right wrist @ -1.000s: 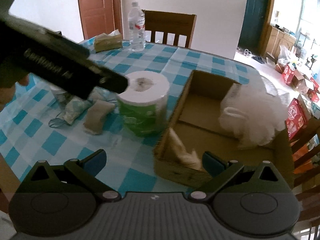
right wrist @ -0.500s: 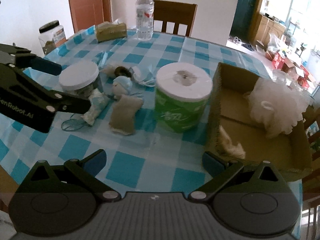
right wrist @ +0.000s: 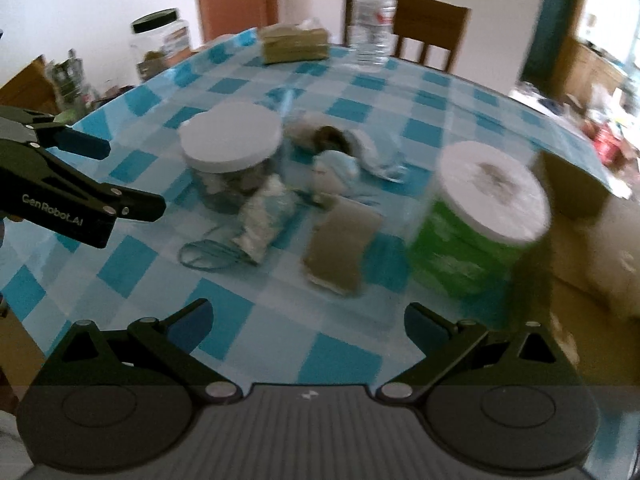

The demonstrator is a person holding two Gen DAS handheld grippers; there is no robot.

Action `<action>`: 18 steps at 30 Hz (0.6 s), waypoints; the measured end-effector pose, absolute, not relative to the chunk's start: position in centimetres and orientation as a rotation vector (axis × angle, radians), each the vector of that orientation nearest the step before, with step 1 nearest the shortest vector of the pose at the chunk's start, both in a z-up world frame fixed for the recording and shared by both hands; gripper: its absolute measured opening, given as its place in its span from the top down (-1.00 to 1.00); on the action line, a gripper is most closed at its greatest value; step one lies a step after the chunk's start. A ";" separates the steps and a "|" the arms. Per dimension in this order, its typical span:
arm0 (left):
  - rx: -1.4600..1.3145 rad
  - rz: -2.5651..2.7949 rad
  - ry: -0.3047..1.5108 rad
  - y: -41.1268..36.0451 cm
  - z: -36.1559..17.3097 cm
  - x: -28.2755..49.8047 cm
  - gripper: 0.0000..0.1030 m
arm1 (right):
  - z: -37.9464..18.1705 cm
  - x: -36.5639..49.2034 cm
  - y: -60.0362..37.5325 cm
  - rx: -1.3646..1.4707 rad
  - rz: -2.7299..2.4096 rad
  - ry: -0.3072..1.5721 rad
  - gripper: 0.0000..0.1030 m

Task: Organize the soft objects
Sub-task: 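Grasp the white cloth with the left gripper while the right gripper grasps the floral cloth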

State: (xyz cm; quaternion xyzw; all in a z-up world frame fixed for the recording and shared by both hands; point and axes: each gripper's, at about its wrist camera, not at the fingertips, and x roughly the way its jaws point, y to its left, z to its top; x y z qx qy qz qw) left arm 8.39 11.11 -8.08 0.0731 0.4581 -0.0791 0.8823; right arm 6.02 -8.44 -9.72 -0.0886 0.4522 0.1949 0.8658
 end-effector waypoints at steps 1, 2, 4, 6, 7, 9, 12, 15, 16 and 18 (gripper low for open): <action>0.151 -0.146 0.964 11.5 -8.2 8.5 -0.94 | -10.0 6.4 -8.1 -0.186 0.430 0.945 -1.00; 0.153 -0.130 0.968 11.7 -8.3 8.6 -0.94 | -10.3 6.9 -7.6 -0.184 0.450 0.946 -1.00; 0.155 -0.092 0.972 12.2 -8.5 9.0 -0.94 | -10.7 7.7 -6.9 -0.179 0.487 0.950 -1.00; 0.157 -0.060 0.973 12.6 -8.5 9.5 -0.94 | -11.2 8.5 -6.2 -0.186 0.526 0.953 -1.00; 0.161 -0.042 0.971 12.9 -8.6 9.8 -0.94 | -11.4 8.9 -5.8 -0.191 0.538 0.957 -1.00; 0.174 -0.013 0.968 13.4 -8.8 10.6 -0.94 | -11.6 9.6 -5.3 -0.196 0.563 0.959 -1.00; 0.193 0.006 0.985 13.9 -9.3 11.8 -0.94 | -11.8 10.3 -4.8 -0.203 0.592 0.950 -1.00; 0.206 -0.013 1.013 14.4 -9.3 12.4 -0.94 | -12.0 11.0 -4.5 -0.205 0.606 0.951 -1.00; 0.208 -0.032 1.023 14.6 -9.1 12.6 -0.94 | -12.0 11.2 -4.5 -0.204 0.610 0.953 -1.00; 0.226 -0.057 1.031 15.1 -8.4 13.0 -0.94 | -12.0 11.5 -4.6 -0.200 0.621 0.952 -1.00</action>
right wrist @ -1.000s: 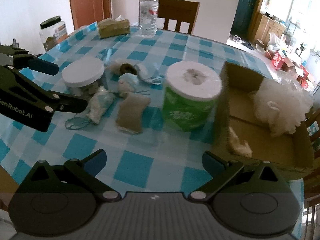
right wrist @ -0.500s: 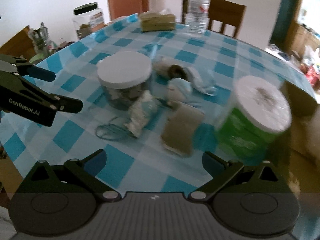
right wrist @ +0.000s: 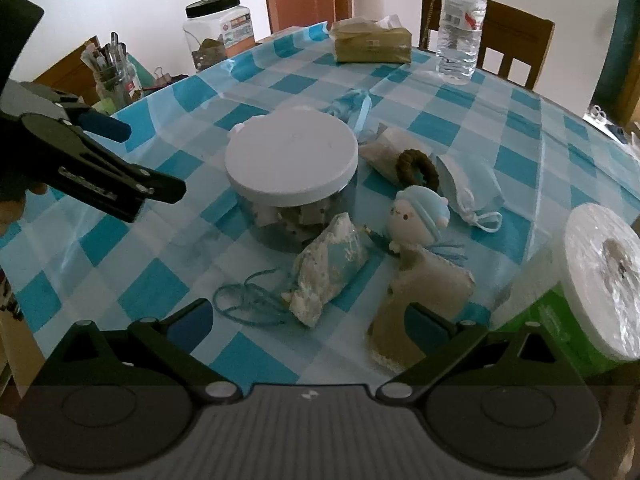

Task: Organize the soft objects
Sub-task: 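Grasp the white cloth with the left gripper while the right gripper grasps the floral cloth, then lift the white cloth and floral cloth and carry them toward the box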

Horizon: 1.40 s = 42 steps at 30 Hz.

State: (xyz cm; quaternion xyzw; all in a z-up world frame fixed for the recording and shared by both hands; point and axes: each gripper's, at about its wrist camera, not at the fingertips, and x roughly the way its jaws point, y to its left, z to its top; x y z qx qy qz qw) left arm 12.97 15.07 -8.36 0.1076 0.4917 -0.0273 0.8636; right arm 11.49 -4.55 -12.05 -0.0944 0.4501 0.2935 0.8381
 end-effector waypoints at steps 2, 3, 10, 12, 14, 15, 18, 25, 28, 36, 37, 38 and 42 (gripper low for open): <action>0.255 -0.075 1.021 15.7 -7.4 13.4 -0.94 | -12.3 11.9 -4.5 -0.201 0.622 0.951 -1.00; 0.268 -0.089 1.015 16.0 -7.0 13.8 -0.94 | -12.4 12.0 -4.5 -0.201 0.626 0.951 -1.00; 0.363 -0.263 0.979 16.7 -6.1 17.1 -0.87 | -13.3 13.1 -3.8 -0.195 0.651 0.962 -1.00; 0.408 -0.349 0.991 16.5 -6.8 18.0 -0.87 | -13.3 13.3 -3.5 -0.203 0.664 0.959 -1.00; 0.474 -0.387 0.997 16.0 -7.7 18.5 -0.56 | -13.4 13.4 -3.4 -0.212 0.673 0.956 -1.00; 0.507 -0.401 0.995 15.7 -8.1 18.6 -0.54 | -13.4 13.5 -3.4 -0.215 0.678 0.955 -1.00; 0.540 -0.445 0.988 15.4 -9.4 19.4 -0.53 | -13.7 13.9 -3.3 -0.227 0.683 0.959 -1.00; 0.545 -0.471 1.011 15.3 -11.6 21.3 -0.36 | -14.1 14.3 -3.0 -0.243 0.695 0.974 -1.00; 0.521 -0.477 1.018 15.2 -12.2 22.0 -0.29 | -14.3 14.5 -2.6 -0.265 0.703 0.975 -0.91; 0.518 -0.542 1.025 14.6 -13.3 22.6 -0.15 | -15.0 15.0 -1.6 -0.301 0.712 0.989 -0.60; 0.518 -0.548 1.032 14.5 -13.5 22.7 -0.01 | -15.1 15.1 -1.5 -0.303 0.714 0.995 -0.56; 0.512 -0.553 1.040 14.5 -13.6 22.7 0.15 | -15.2 15.3 -1.4 -0.302 0.717 1.000 -0.54; 0.485 -0.560 1.044 14.7 -13.5 22.7 0.18 | -15.3 15.5 -1.0 -0.320 0.708 1.003 -0.28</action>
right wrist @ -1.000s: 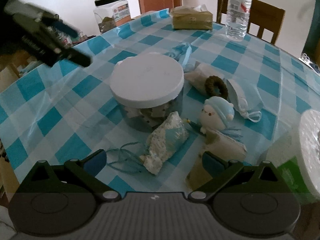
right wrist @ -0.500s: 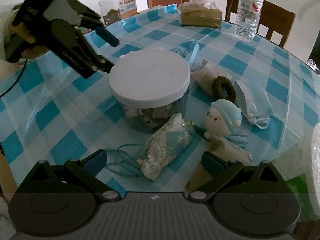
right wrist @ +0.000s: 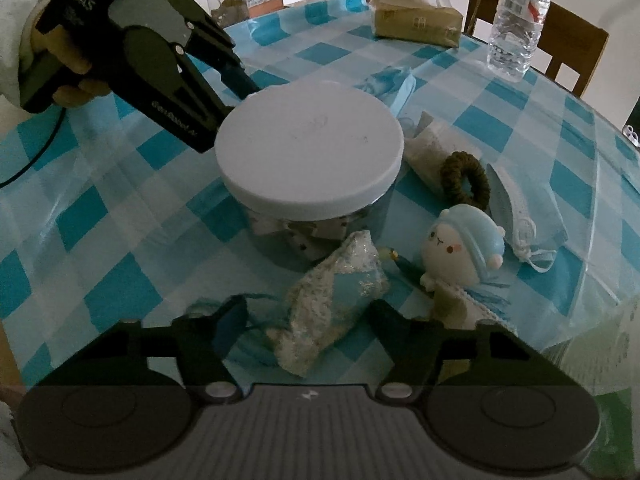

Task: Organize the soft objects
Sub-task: 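Lift the white cloth and floral cloth and carry them toward the box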

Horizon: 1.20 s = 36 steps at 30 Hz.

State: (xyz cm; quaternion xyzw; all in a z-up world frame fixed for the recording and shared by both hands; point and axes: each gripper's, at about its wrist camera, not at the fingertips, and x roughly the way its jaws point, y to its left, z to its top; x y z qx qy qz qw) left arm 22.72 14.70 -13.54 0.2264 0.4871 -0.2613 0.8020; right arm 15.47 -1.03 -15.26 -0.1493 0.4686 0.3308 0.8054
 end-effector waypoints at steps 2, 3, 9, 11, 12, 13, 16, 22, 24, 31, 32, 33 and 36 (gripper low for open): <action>0.468 -0.562 1.046 14.8 -13.4 22.6 0.20 | -15.2 15.4 -0.9 -0.336 0.703 0.995 -0.10; 0.461 -0.562 1.047 14.9 -13.3 22.5 0.20 | -15.2 15.4 -0.9 -0.340 0.704 0.994 -0.02; 0.441 -0.543 1.067 15.5 -12.7 21.2 0.20 | -15.0 15.1 -1.0 -0.335 0.713 0.999 0.20; 0.430 -0.535 1.084 15.8 -12.6 20.4 0.20 | -14.9 14.7 -1.0 -0.339 0.721 1.003 0.22; 0.423 -0.532 1.092 15.9 -12.5 20.0 0.20 | -14.8 14.5 -1.1 -0.341 0.727 1.005 0.22; 0.414 -0.529 1.101 16.1 -12.5 19.6 0.20 | -14.8 14.3 -1.1 -0.343 0.733 1.007 0.22; 0.403 -0.503 1.120 16.4 -12.7 18.8 0.13 | -14.7 13.7 -1.3 -0.348 0.745 1.017 0.21; 0.410 -0.475 1.117 15.8 -13.1 18.8 -0.15 | -14.7 13.6 -1.2 -0.344 0.716 1.016 -0.08; 0.410 -0.476 1.110 15.6 -13.1 19.0 -0.22 | -14.5 13.9 -1.2 -0.333 0.711 1.006 -0.13; 0.396 -0.478 1.116 15.4 -13.4 19.6 -0.16 | -14.7 14.6 -0.7 -0.325 0.686 0.997 -0.16; 0.392 -0.476 1.119 15.5 -13.5 19.6 -0.12 | -14.7 14.6 -0.7 -0.328 0.685 0.997 -0.14; 0.389 -0.472 1.121 15.5 -13.5 19.6 -0.07 | -14.7 14.5 -0.7 -0.329 0.684 1.000 -0.04; 0.372 -0.473 1.135 15.7 -13.6 19.5 0.07 | -14.7 14.5 -0.8 -0.324 0.683 1.008 0.19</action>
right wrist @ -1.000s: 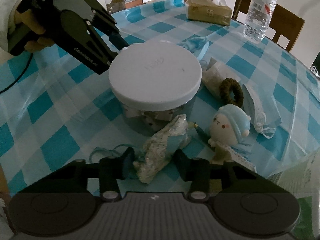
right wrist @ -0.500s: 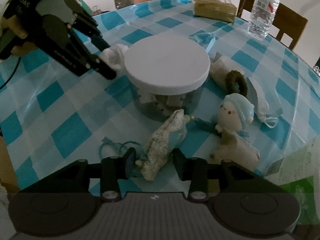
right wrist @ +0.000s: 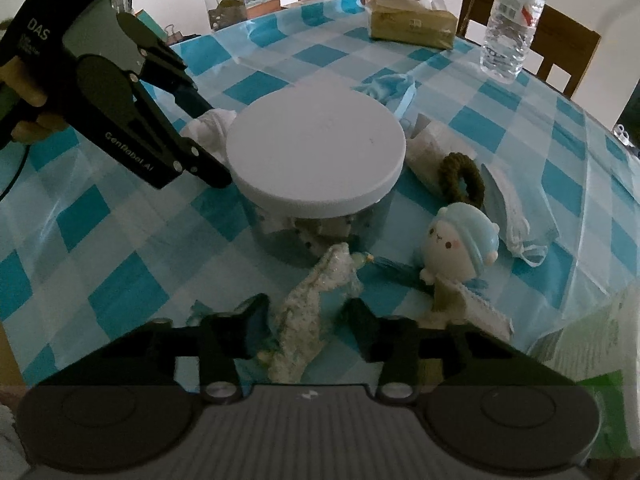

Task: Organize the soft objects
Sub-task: 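Lift the white cloth and floral cloth and carry them toward the box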

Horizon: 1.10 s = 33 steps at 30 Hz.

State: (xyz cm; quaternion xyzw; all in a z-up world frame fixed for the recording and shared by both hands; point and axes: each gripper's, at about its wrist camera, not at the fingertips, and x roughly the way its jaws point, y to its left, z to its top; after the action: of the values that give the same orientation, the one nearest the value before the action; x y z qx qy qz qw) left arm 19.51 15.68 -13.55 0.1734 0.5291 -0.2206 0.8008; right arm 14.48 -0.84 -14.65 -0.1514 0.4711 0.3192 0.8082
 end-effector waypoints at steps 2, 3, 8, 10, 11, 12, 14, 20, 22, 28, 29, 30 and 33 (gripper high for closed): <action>0.369 -0.474 1.140 15.7 -13.5 19.4 0.09 | -14.5 14.4 -0.9 -0.324 0.680 1.004 0.36; 0.369 -0.473 1.141 15.7 -13.4 19.2 0.10 | -14.5 14.3 -0.9 -0.325 0.680 1.002 0.41; 0.373 -0.480 1.137 15.7 -12.7 18.3 0.12 | -13.9 13.9 -1.1 -0.327 0.681 0.988 0.48; 0.377 -0.480 1.132 15.6 -12.3 17.8 0.12 | -13.5 13.5 -1.2 -0.325 0.682 0.982 0.48; 0.377 -0.482 1.130 15.6 -12.0 17.6 0.12 | -13.3 13.3 -1.3 -0.323 0.686 0.980 0.48; 0.376 -0.479 1.129 15.6 -11.8 17.3 0.12 | -13.1 13.1 -1.4 -0.322 0.687 0.976 0.49; 0.372 -0.476 1.129 15.5 -11.2 16.7 0.12 | -12.6 12.7 -1.5 -0.324 0.690 0.969 0.49; 0.375 -0.502 1.126 14.7 -9.3 14.2 0.12 | -11.2 11.0 -1.8 -0.327 0.696 0.955 0.49; 0.388 -0.516 1.129 14.3 -8.7 13.2 0.12 | -10.7 10.3 -2.0 -0.330 0.702 0.951 0.49; 0.389 -0.569 1.118 13.3 -6.8 10.4 0.12 | -9.1 8.2 -2.4 -0.335 0.710 0.938 0.49; 0.390 -0.581 1.116 13.2 -6.5 10.1 0.12 | -8.8 7.8 -2.5 -0.337 0.708 0.934 0.49; 0.393 -0.592 1.110 13.0 -6.2 9.7 0.12 | -8.6 7.4 -2.5 -0.340 0.706 0.931 0.49; 0.411 -0.624 1.089 12.3 -5.4 8.6 0.12 | -7.8 6.3 -2.7 -0.342 0.692 0.922 0.49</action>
State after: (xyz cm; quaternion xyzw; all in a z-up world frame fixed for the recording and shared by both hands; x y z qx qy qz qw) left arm 8.60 12.32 -5.39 0.1907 0.5058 -0.2896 0.7899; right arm 6.27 -2.68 -7.84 -0.1608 0.4339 0.3255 0.8246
